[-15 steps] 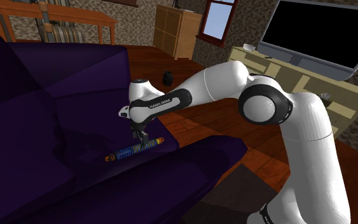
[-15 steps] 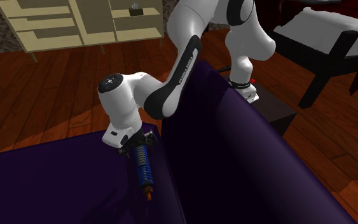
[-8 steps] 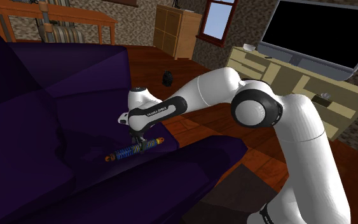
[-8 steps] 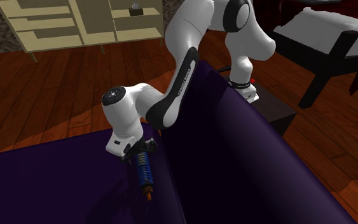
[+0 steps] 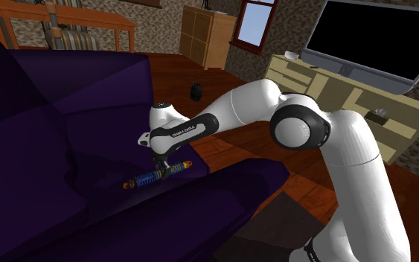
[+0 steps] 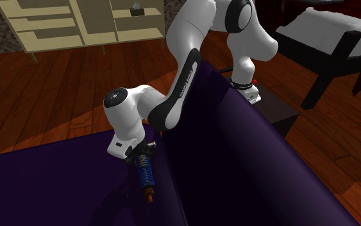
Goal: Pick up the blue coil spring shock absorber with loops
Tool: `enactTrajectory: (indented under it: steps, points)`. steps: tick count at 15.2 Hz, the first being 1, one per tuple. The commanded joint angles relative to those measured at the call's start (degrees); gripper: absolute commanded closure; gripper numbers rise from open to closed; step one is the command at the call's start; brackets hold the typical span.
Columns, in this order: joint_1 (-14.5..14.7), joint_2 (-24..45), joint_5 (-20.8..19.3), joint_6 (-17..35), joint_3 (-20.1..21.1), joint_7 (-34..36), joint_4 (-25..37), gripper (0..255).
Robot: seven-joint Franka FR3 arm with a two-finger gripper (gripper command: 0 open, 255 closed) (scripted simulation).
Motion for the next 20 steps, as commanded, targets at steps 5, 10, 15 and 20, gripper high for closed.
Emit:
enactTrajectory:
  steps: [5, 10, 15, 20]
  points:
    - [-0.05, -0.95, 0.06, -0.92, 0.07, -0.06, -0.09, 255]
    - [-0.15, -3.44, 0.22, -3.37, 0.20, -0.09, -0.13, 255]
    - [-0.23, -5.75, 0.37, -5.95, 0.32, -0.12, 0.15, 255]
    - [-0.28, -7.10, 0.46, -7.66, 0.38, -0.14, 0.51, 255]
